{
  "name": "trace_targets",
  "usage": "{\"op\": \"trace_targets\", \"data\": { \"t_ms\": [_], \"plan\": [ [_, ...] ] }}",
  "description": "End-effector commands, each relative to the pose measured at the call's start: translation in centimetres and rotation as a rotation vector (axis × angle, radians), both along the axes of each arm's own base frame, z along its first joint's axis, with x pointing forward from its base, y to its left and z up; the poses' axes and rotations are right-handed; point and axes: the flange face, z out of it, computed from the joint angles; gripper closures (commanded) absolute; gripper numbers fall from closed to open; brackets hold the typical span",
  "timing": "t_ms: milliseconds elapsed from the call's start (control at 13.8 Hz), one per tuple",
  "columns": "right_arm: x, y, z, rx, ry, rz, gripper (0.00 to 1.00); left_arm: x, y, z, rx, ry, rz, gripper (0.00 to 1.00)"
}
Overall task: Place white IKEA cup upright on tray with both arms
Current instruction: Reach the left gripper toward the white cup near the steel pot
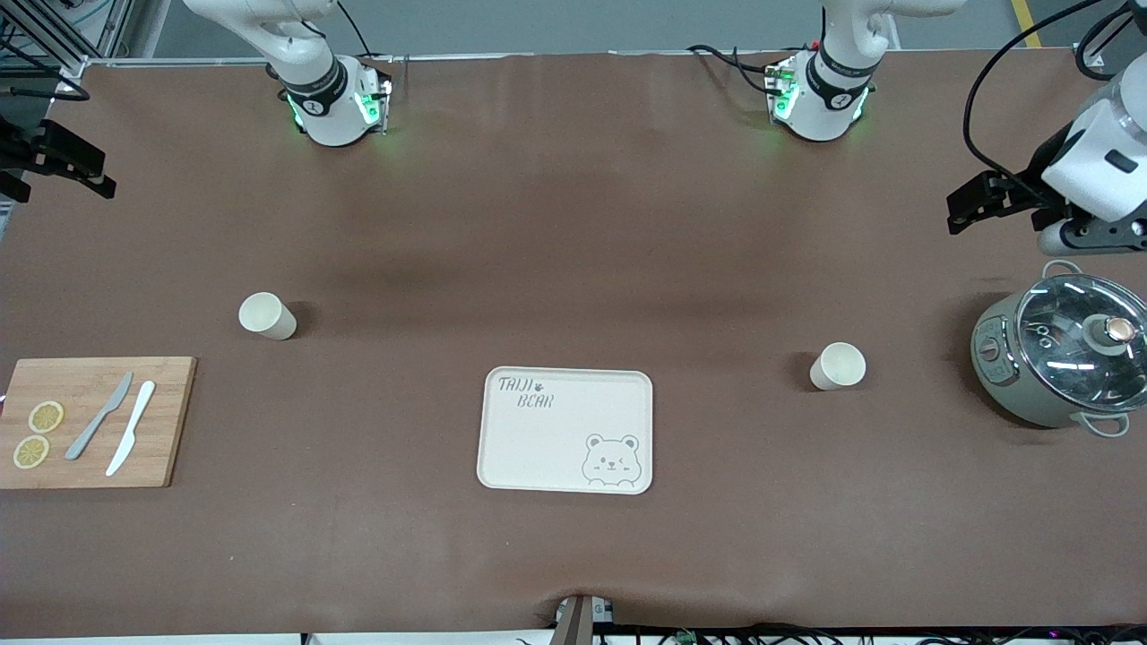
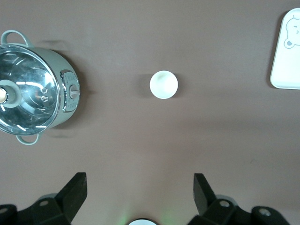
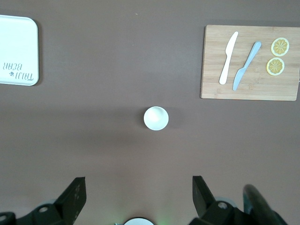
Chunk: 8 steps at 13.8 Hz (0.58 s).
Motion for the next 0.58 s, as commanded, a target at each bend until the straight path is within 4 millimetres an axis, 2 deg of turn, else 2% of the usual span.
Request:
{"op": "trace_targets", "data": {
  "t_ms": [0, 145, 289, 506],
  "plan": [
    [0.6, -0.6, -0.1, -0.013, 0.005, 0.003, 0.00, 2.0, -0.2, -3.2, 0.007, 0.033, 0.058, 0.00],
    [0.6, -0.7, -0.1, -0.013, 0.007, 0.003, 0.00, 2.7, -1.0, -6.1, 0.012, 0.015, 0.095, 0.00],
    [0.6, -0.7, -0.1, -0.015, 0.007, 0.001, 0.00, 2.9, -1.4, -10.5, 0.021, -0.001, 0.169, 0.00],
    [1.9, -0.8, -2.0, -0.017, 0.037, -0.002, 0.00, 2.6, -2.1, -16.6, 0.012, -0.036, 0.159, 0.00]
  ]
}}
